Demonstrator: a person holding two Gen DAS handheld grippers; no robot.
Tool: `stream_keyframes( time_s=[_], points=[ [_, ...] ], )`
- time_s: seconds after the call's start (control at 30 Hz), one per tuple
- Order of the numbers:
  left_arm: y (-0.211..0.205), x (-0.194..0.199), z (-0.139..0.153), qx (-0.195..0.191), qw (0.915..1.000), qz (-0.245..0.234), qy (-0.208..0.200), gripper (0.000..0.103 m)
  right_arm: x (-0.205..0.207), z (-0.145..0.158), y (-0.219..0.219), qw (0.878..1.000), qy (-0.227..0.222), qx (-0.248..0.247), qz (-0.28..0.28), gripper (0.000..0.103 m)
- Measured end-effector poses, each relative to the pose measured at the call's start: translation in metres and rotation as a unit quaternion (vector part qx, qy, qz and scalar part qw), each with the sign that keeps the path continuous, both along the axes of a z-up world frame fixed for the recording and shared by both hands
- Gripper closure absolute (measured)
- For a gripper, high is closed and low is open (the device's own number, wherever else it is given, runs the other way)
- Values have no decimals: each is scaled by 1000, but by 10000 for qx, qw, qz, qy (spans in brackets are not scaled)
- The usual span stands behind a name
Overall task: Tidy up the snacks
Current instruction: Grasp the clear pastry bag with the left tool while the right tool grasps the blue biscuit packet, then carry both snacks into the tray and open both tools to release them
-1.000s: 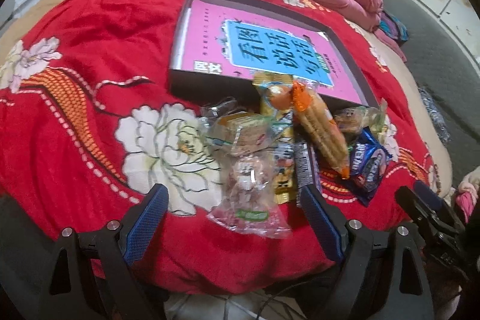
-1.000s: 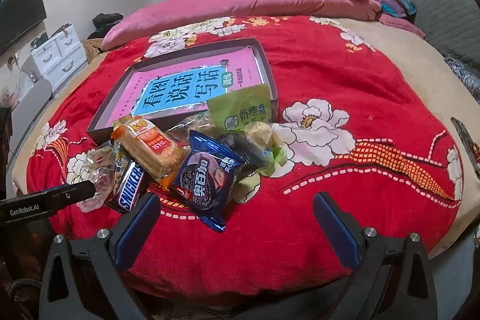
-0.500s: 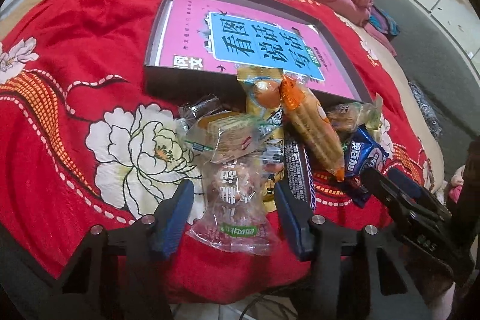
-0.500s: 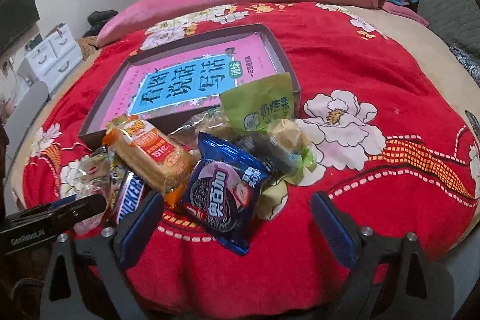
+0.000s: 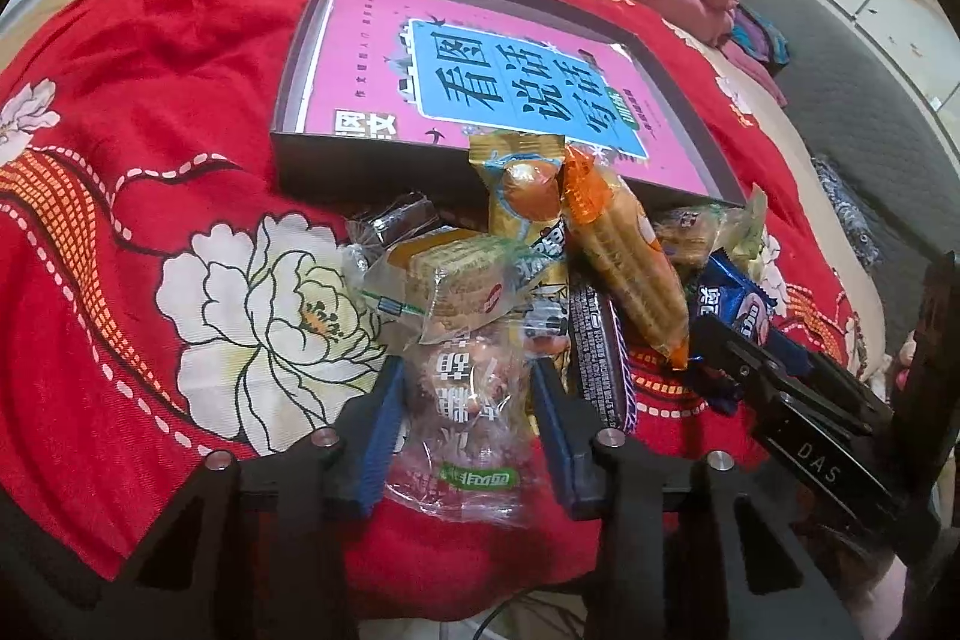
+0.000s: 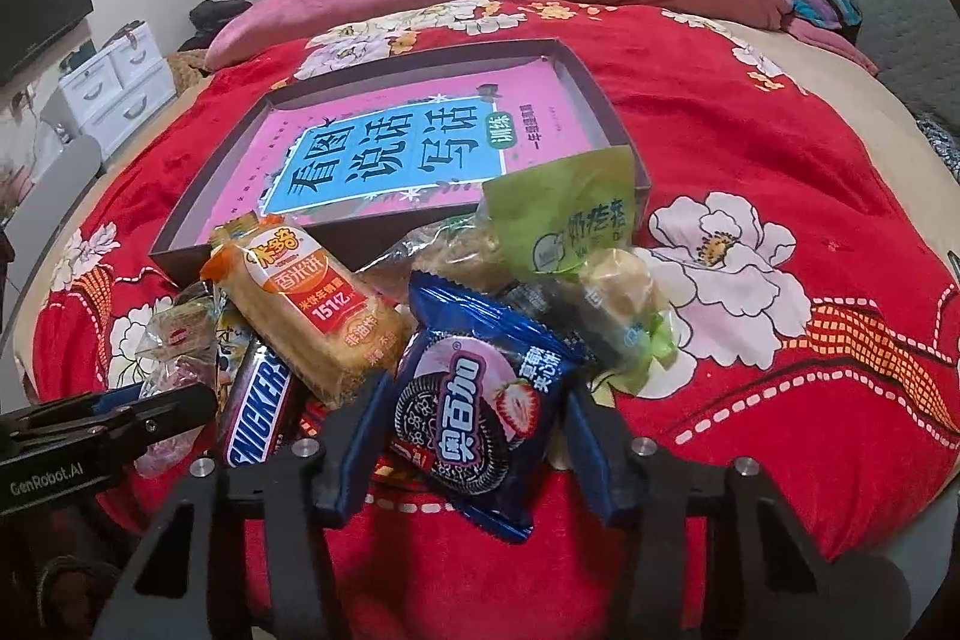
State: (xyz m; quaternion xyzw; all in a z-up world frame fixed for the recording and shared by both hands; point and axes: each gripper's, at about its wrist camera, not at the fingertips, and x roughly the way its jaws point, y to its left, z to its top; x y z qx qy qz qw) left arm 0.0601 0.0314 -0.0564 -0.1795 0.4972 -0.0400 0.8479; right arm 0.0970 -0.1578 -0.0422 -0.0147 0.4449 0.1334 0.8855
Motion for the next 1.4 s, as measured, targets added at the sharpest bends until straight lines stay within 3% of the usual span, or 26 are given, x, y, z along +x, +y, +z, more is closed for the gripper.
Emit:
stream_keyframes(
  time_s=[0.63, 0.93, 1.4],
  points=[
    [6, -40, 28, -403, 9990, -103, -188, 65, -13, 31, -49, 9980, -339, 362, -385, 52],
    [14, -46, 56, -128, 9975, 57, -699, 65, -12, 53, -52, 9956, -783, 373, -365, 52],
    [32, -3, 69, 122, 9942, 292, -1028, 65, 14, 79, -45, 9909, -1206, 539, -252, 52]
  ],
)
